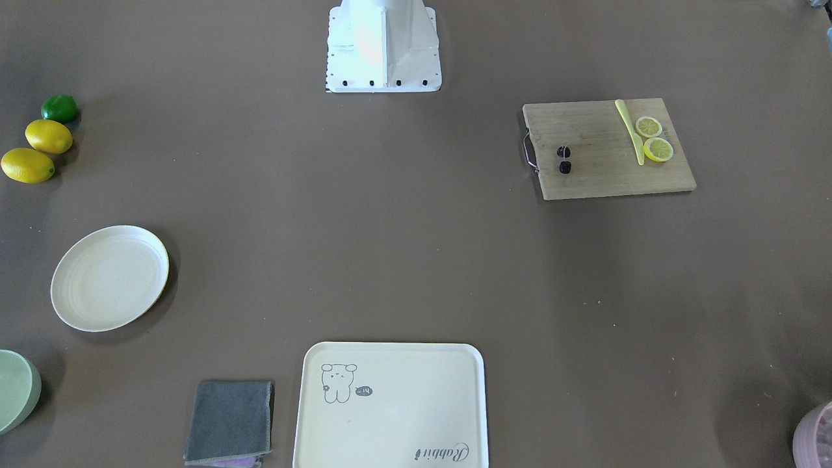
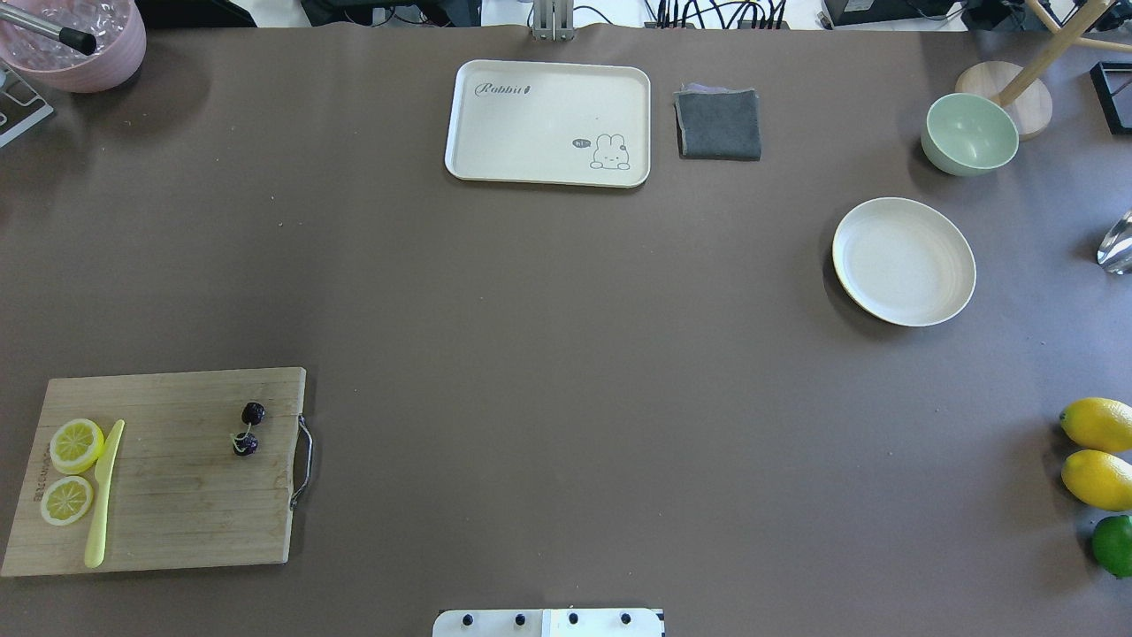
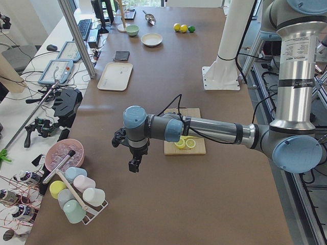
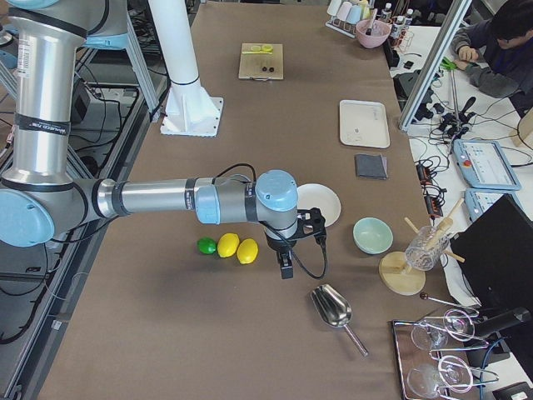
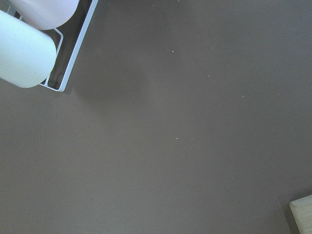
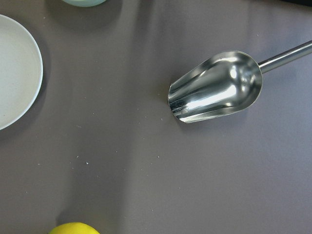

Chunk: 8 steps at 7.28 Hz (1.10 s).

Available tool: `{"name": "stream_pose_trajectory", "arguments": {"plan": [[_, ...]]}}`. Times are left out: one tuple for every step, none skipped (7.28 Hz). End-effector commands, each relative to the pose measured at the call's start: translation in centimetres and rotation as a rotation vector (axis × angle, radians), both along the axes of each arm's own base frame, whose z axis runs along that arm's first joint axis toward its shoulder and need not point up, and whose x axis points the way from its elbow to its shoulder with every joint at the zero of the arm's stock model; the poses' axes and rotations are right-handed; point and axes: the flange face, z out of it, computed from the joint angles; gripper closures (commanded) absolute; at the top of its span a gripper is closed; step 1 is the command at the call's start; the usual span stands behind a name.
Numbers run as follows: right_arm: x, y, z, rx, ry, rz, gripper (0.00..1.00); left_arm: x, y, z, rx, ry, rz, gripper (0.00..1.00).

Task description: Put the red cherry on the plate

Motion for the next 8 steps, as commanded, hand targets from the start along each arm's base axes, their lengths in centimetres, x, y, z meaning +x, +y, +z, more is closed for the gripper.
{"name": "stream_pose_trajectory", "arguments": {"plan": [[0.0,0.0,0.0,-0.001,0.0,0.0,0.0,0.2,-0.1,-0.5,0.011,0.001,0.003,0.02],[0.0,0.0,0.0,-0.002,0.0,0.002,0.0,0.2,-0.1,-0.7,0.015,0.003,0.003,0.02],[-0.1,0.0,0.0,-0.001,0.0,-0.001,0.0,0.2,-0.1,-1.1,0.024,0.002,0.003,0.02],[0.0,0.0,0.0,-0.001,-0.002,0.001,0.0,0.2,-0.4,-1.6,0.032,0.001,0.003,0.02],[-0.1,-0.4,-0.6,0.053,0.007,0.0,0.0,0.2,-0.6,-3.4,0.067,0.004,0.0,0.02],[0.3,-0.9,-1.2,0.123,0.056,0.019,0.0,0.2,-0.6,-5.1,0.1,0.006,-0.004,0.02],[0.7,-1.2,-1.7,0.142,0.104,0.053,0.0,0.3,-1.9,-6.9,0.153,0.014,-0.003,0.02],[0.7,-1.4,-2.3,0.12,0.091,0.092,0.0,0.1,-6.4,-10.6,0.267,0.012,-0.018,0.02]]}}
